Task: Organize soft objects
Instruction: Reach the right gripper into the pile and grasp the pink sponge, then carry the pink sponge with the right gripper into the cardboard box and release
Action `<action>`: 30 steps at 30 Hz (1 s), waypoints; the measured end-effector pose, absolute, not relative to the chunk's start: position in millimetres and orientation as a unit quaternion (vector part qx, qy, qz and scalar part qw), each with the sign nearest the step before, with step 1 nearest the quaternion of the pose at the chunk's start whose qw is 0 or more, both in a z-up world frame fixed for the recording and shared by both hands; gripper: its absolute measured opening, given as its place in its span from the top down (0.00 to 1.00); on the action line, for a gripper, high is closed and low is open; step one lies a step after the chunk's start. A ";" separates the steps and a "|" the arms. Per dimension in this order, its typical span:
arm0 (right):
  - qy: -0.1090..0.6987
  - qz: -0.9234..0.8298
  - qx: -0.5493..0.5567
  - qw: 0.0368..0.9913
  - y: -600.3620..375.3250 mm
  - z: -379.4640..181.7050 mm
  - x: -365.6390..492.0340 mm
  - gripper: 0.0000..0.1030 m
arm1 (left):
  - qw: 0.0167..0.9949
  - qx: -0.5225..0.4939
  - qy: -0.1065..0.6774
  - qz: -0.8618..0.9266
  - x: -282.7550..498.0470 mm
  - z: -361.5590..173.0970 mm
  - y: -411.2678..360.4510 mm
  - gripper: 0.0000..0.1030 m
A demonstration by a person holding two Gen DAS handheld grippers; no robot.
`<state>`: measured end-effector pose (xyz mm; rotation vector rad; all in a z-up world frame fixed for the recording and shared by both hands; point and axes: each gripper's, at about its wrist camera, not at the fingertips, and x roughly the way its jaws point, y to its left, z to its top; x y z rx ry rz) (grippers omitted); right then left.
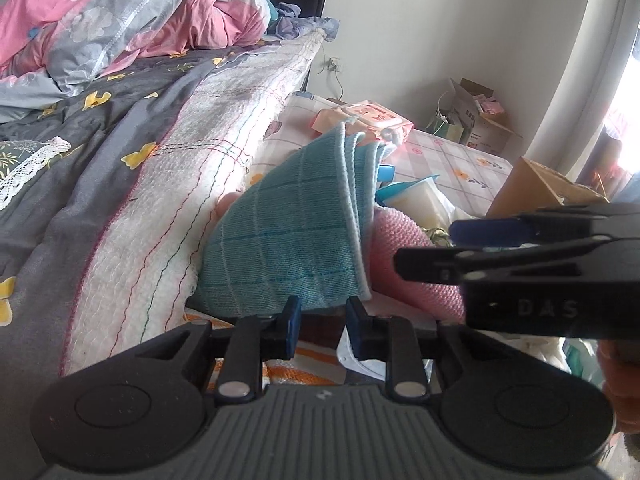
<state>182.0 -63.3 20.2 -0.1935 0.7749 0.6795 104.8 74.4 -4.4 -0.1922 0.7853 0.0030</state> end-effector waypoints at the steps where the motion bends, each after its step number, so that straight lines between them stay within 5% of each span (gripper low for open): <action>1: 0.382 0.328 -0.092 0.859 -59.7 14.3 187.7 0.49 | 0.920 -0.088 0.381 0.002 104.2 -4.7 73.4 0.76; 2: 0.395 0.329 -0.085 0.854 -58.8 9.5 192.8 0.50 | 0.924 -0.083 0.373 -0.001 102.4 -4.9 72.3 0.75; 4: 0.408 0.323 -0.074 0.850 -59.6 2.1 199.2 0.66 | 0.932 -0.085 0.352 -0.008 97.2 -2.9 71.8 0.71; 6: 0.393 0.315 -0.057 0.862 -69.8 6.2 199.0 0.69 | 0.937 -0.084 0.339 -0.017 96.2 0.5 69.3 0.62; 10: 0.383 0.304 0.030 0.872 -109.8 24.2 206.7 0.70 | 0.939 -0.085 0.329 -0.043 97.7 7.0 62.0 0.52; 18: 0.433 0.343 0.247 0.796 -174.6 20.4 214.3 0.70 | 0.930 -0.110 0.327 -0.126 85.1 21.2 43.2 0.08; 23: 0.478 0.360 0.319 0.735 -179.3 -1.3 211.3 0.70 | 0.915 -0.128 0.354 -0.142 91.1 13.6 34.0 0.04; 30: 0.502 0.308 0.232 0.774 -168.9 -5.7 205.2 0.68 | 0.906 -0.119 0.380 -0.144 101.3 -2.8 18.6 0.08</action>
